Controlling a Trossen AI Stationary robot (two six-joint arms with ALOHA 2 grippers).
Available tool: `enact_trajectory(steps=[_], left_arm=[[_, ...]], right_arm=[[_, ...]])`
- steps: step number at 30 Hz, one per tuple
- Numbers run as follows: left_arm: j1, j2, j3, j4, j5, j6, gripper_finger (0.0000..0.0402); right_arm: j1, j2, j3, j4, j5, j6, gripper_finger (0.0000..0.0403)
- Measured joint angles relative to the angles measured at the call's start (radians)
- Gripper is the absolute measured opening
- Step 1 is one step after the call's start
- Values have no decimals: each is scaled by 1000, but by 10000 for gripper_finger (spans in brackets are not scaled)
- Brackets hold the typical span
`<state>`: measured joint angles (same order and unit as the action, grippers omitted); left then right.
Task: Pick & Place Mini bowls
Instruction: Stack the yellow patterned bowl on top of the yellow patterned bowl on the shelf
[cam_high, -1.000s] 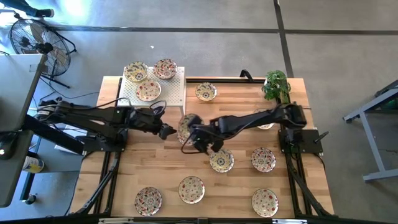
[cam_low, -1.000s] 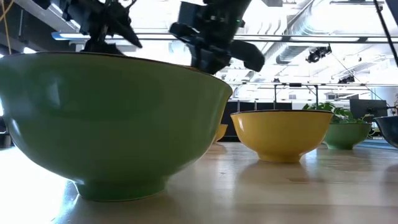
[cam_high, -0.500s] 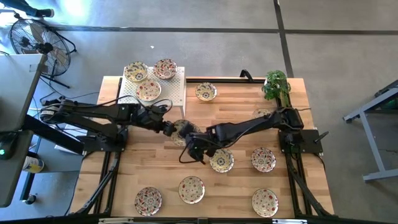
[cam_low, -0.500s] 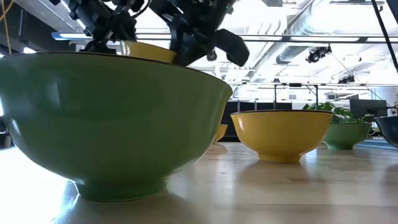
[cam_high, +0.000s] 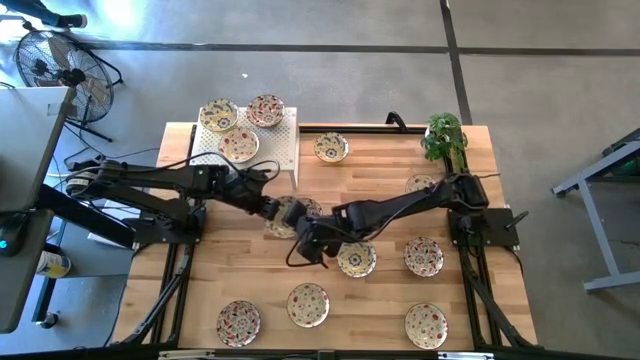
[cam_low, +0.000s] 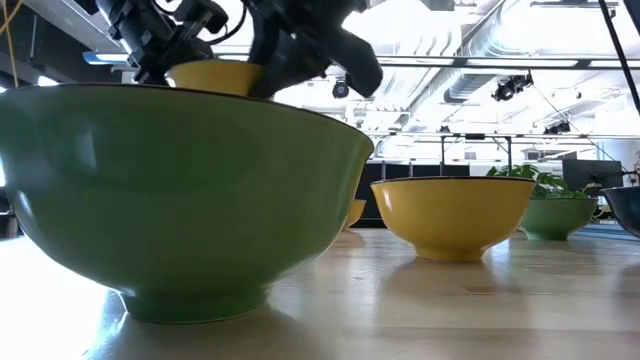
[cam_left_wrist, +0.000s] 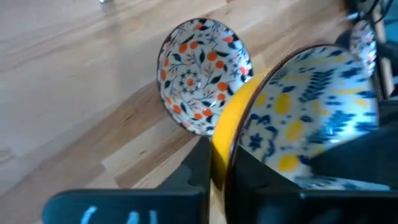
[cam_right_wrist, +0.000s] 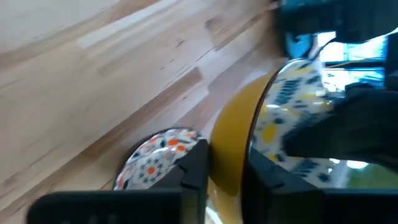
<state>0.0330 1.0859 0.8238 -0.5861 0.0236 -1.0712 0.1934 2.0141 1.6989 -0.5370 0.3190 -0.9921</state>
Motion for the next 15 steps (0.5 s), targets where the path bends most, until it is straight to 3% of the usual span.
enact_trajectory(steps=[7,11,15], left_arm=[[0,-2,0,-51,-2,47,6],[8,-4,0,-63,-18,84,6],[29,-21,1,-79,-11,131,6]], right_arm=[[25,-7,-1,18,91,30,139],[33,-43,-2,10,143,76,164],[28,-97,-4,-72,124,197,174]])
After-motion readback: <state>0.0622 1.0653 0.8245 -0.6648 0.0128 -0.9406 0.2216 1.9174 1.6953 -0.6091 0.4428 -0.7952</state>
